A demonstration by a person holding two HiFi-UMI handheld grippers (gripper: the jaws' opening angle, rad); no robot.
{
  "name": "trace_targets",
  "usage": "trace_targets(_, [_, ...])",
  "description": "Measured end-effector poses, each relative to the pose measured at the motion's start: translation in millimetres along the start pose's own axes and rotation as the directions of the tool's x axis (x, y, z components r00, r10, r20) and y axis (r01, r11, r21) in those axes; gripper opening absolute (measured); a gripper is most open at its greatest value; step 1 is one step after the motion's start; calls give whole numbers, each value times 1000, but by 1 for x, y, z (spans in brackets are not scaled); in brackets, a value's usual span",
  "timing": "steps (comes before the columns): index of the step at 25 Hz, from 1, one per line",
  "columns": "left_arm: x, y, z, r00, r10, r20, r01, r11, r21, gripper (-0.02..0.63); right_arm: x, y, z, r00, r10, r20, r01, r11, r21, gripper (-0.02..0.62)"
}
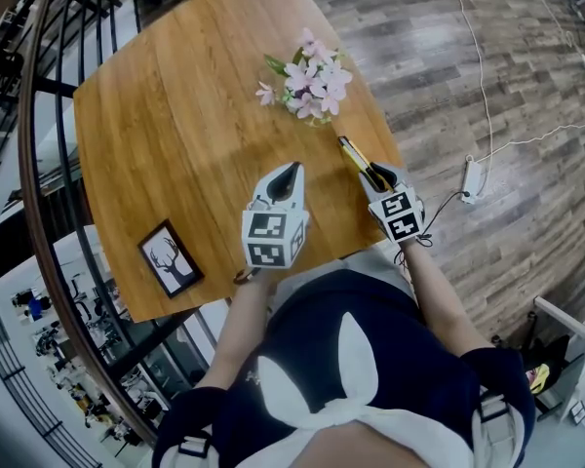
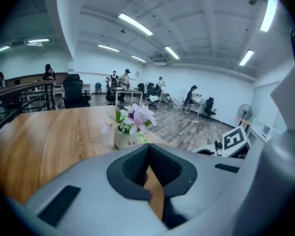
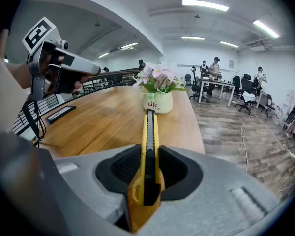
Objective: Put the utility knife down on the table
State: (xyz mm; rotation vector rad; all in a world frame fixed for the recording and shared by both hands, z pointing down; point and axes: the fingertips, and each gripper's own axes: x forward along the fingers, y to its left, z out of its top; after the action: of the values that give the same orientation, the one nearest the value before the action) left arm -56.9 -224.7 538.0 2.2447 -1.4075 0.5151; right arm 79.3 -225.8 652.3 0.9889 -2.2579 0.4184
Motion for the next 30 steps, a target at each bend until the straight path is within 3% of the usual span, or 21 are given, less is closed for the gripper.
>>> trace_targets(15, [-2, 3, -7, 1000, 10, -4, -10, 1000, -10, 17, 17, 2, -28, 996, 13, -85, -19, 998, -62, 117])
trace_targets(30, [-3, -3, -7, 1000, 4, -4, -4, 1000, -4, 17, 18, 4, -33, 994, 12, -107, -25, 993, -117, 121])
